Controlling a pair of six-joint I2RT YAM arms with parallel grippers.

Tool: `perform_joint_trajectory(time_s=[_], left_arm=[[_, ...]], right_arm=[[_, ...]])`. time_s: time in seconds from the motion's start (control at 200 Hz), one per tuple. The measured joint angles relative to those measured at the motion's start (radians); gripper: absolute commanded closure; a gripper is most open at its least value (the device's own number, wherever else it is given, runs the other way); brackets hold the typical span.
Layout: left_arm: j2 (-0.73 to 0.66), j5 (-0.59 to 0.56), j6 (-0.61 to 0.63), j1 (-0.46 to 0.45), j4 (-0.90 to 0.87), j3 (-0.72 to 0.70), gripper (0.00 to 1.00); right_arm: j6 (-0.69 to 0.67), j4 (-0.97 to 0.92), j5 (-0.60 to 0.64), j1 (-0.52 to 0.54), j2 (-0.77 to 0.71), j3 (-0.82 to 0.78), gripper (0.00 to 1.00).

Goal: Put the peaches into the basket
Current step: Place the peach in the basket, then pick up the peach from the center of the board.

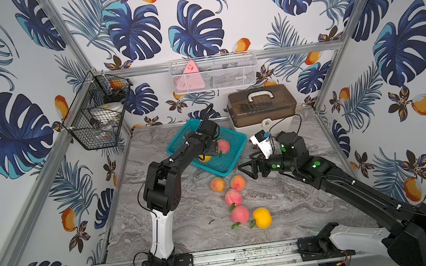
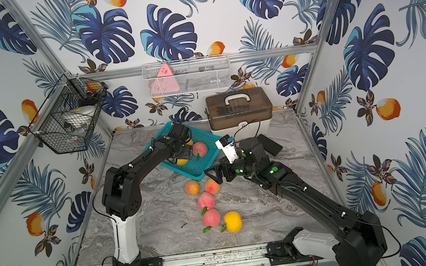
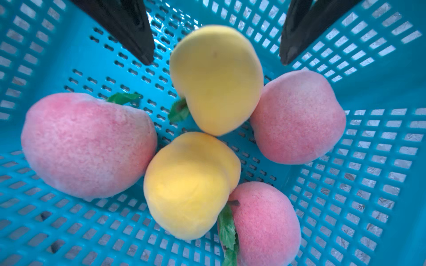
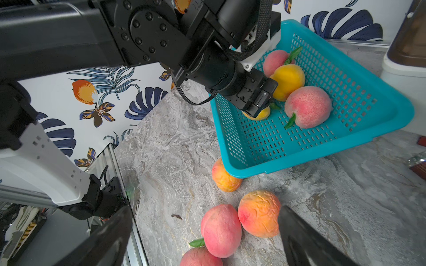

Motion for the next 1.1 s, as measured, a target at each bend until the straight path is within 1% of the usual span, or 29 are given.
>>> perform_joint_trajectory(time_s=[0.34, 0.646, 0.866, 0.956, 1.096], left_arm=[[-0.109, 0.011, 0.002, -0.026, -0.033, -0.042, 0.11], [-0.260, 0.063, -0.017, -0.058, -0.056, -0.148, 0.10], [-0.371, 0.114, -0.032, -0.069, -0.080, -0.240, 0.08], [-0.413, 0.141, -0.047, -0.077, -0.082, -0.284, 0.07], [-0.482, 0.182, -0.072, -0.107, -0.080, -0.348, 0.05]], right_arm=[[0.000, -0.057, 0.016, 0.000, -0.023, 0.005, 0.00], [0.005, -0.177, 0.064, 0.000, -0.029, 0.015, 0.00], [0.055, -0.235, 0.109, 0.002, -0.064, -0.003, 0.00], [0.082, -0.264, 0.138, 0.021, -0.071, -0.019, 0.00], [0.130, -0.291, 0.182, 0.080, -0.086, -0.047, 0.00]])
